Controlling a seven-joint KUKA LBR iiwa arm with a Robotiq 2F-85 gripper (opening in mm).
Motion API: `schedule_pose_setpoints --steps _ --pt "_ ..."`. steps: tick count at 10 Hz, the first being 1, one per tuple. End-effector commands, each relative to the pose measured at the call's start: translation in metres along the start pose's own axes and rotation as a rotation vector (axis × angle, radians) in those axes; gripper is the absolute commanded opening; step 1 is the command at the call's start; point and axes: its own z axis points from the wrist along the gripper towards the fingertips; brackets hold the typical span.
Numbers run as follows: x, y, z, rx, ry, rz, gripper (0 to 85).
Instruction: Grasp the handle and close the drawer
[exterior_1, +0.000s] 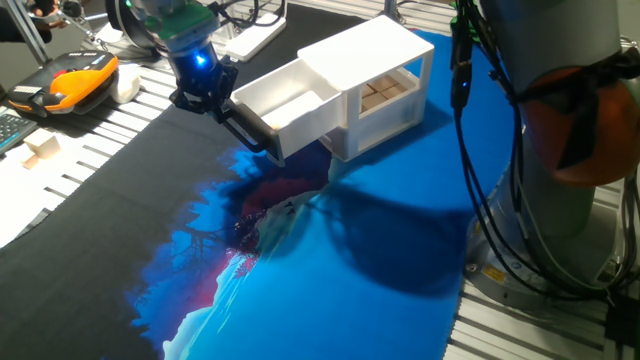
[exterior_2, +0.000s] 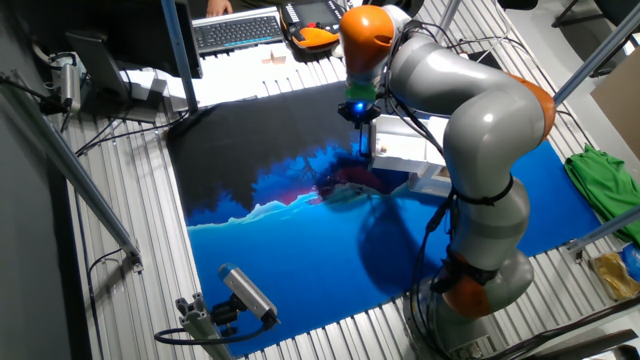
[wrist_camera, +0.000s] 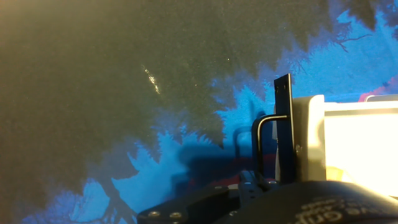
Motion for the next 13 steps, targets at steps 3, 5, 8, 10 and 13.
schedule_pose_setpoints --steps 3,5,8,10,13 --pt "0.0 0.0 -0.001 -0.029 0.0 0.028 17.0" --pt "0.0 0.0 0.0 -0.061 0.008 0.034 17.0" --pt "0.001 -0.005 0.008 -0.066 0.0 0.019 17.0" --pt "0.0 -0.006 0.009 -0.076 -0.002 0.021 17.0" --pt "0.001 -0.006 0.009 -0.101 0.002 0.04 34.0"
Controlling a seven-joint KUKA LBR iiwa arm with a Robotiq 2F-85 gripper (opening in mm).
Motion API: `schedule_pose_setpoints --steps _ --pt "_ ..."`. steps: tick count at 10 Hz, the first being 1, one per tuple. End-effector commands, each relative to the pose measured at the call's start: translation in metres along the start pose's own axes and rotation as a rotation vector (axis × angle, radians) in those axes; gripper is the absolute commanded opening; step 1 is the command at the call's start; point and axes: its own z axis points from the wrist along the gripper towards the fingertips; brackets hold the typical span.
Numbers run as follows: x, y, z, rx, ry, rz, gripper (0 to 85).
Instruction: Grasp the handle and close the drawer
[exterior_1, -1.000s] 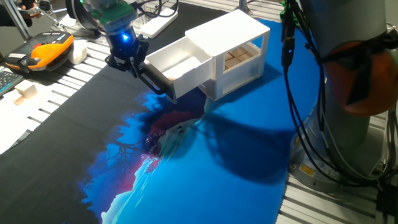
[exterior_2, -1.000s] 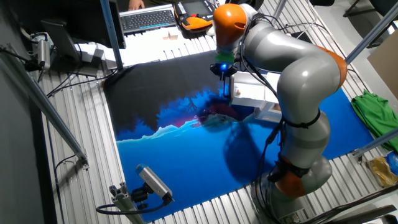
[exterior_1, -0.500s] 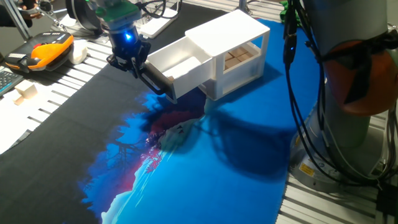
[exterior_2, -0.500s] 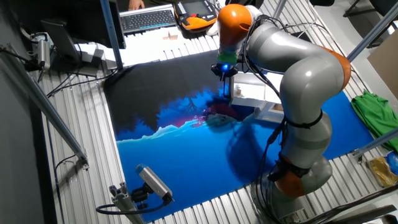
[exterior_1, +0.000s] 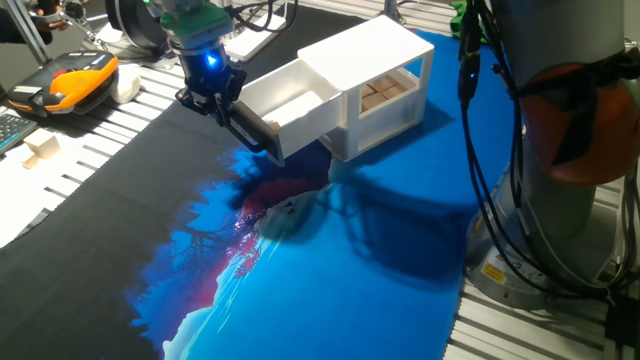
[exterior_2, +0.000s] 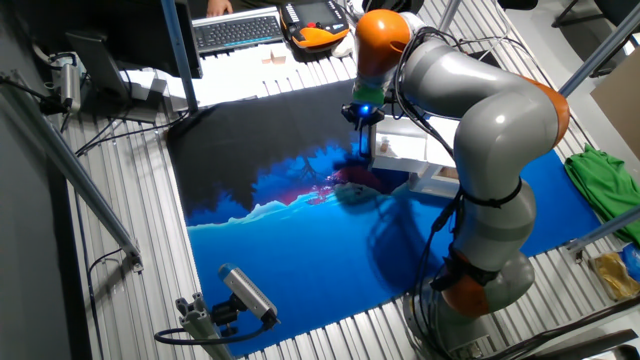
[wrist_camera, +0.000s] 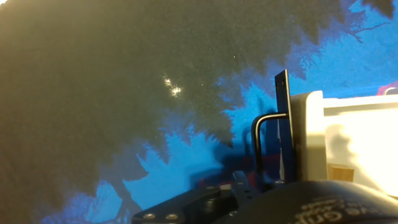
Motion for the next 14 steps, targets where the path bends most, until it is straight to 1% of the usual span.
schedule_pose_setpoints --steps 1,4,9,14 --pt "0.0 0.0 0.001 0.0 -0.003 0.006 34.0" --pt "0.001 0.0 0.002 0.006 -0.007 0.006 34.0" --pt "0.0 -0.003 0.009 0.018 -0.017 -0.009 34.0" --pt "-0.001 -0.007 0.015 0.015 -0.025 -0.018 34.0"
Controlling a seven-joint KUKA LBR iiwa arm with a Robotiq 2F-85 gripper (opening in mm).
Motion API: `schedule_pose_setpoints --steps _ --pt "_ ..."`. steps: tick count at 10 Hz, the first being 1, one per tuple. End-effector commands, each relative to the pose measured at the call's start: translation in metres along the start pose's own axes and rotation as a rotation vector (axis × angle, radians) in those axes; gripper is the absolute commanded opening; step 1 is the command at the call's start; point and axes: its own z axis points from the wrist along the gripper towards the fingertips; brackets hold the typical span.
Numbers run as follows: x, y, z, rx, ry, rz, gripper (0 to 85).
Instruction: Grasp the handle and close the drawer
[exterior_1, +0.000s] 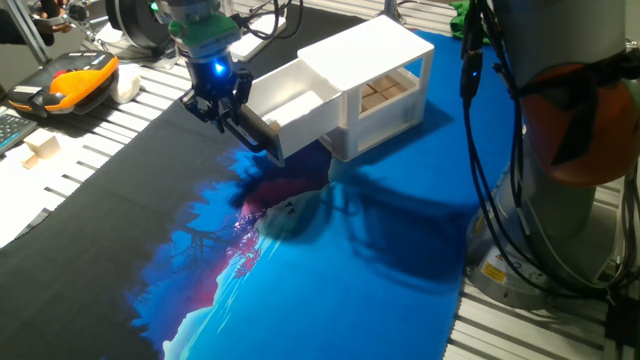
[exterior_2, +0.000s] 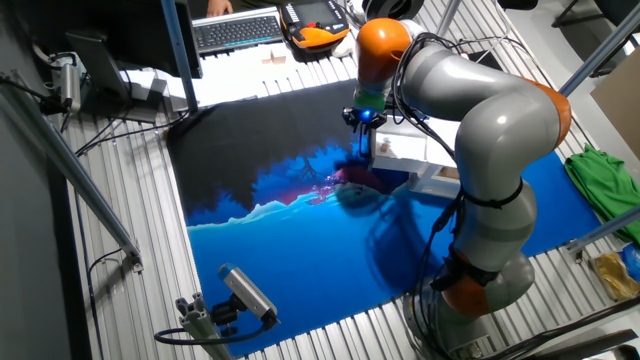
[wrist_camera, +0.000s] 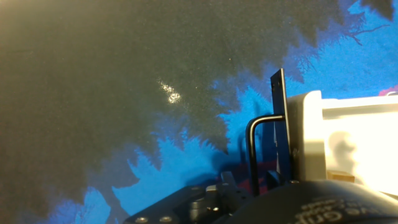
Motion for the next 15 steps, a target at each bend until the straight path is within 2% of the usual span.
schedule_pose_setpoints --steps 1,9,10,15 --pt "0.0 0.0 0.0001 0.0 0.0 0.0 34.0" --pt "0.0006 0.0 0.0074 0.0 -0.007 -0.004 34.0" --pt "0.0006 0.0 0.0074 0.0 -0.006 -0.004 17.0" --pt "0.0006 -0.0001 0.0075 0.002 -0.003 -0.017 17.0"
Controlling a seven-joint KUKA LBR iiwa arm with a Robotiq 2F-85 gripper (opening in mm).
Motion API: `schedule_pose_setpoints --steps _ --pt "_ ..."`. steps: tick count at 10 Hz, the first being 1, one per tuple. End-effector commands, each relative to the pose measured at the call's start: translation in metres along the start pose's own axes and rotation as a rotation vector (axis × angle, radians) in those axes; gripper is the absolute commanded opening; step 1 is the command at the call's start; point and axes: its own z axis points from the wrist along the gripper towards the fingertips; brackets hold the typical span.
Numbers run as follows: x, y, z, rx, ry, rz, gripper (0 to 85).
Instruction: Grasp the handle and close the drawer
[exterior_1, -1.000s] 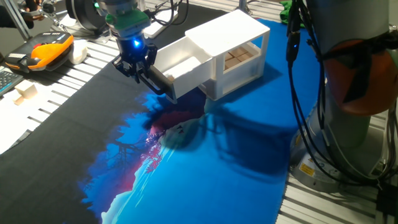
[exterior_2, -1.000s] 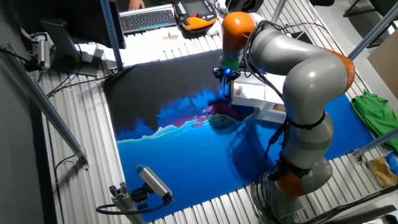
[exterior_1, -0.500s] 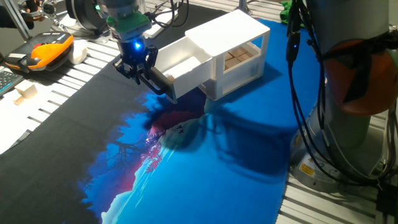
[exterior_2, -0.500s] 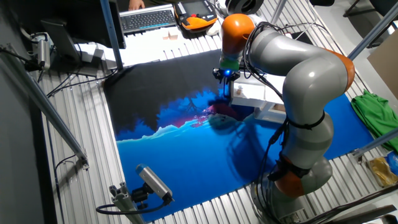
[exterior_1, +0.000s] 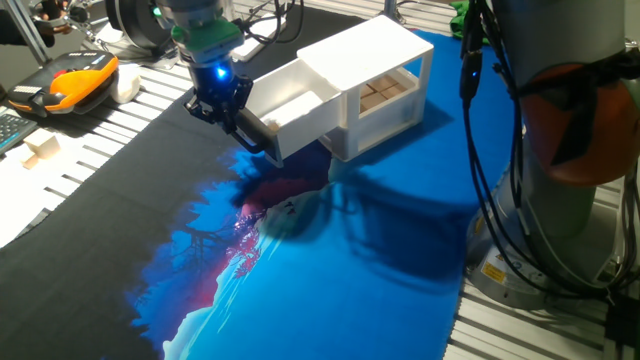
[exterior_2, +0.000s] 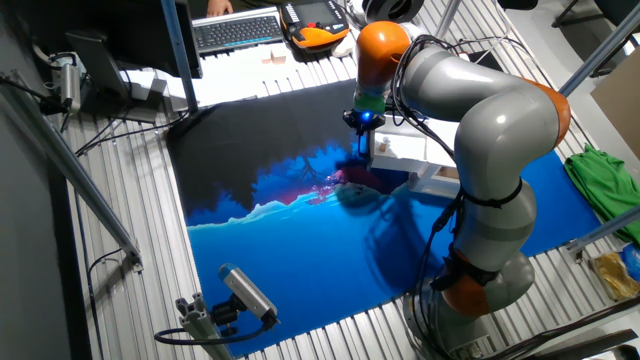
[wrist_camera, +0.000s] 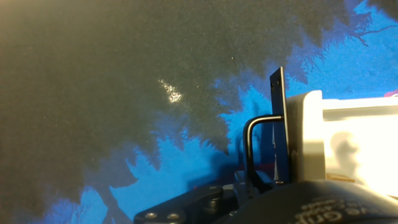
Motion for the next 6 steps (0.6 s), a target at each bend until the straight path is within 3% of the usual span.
schedule_pose_setpoints --steps 1,2,3,6 --pt "0.0 -0.0002 0.0003 0.002 -0.001 -0.001 17.0" --pt "-0.0001 -0.0008 0.0007 0.0 0.0 -0.007 17.0" --pt "-0.0003 -0.0009 0.0006 -0.002 0.003 -0.014 0.0" --pt "-0.0006 -0.0015 -0.0007 -0.016 0.019 -0.028 0.0"
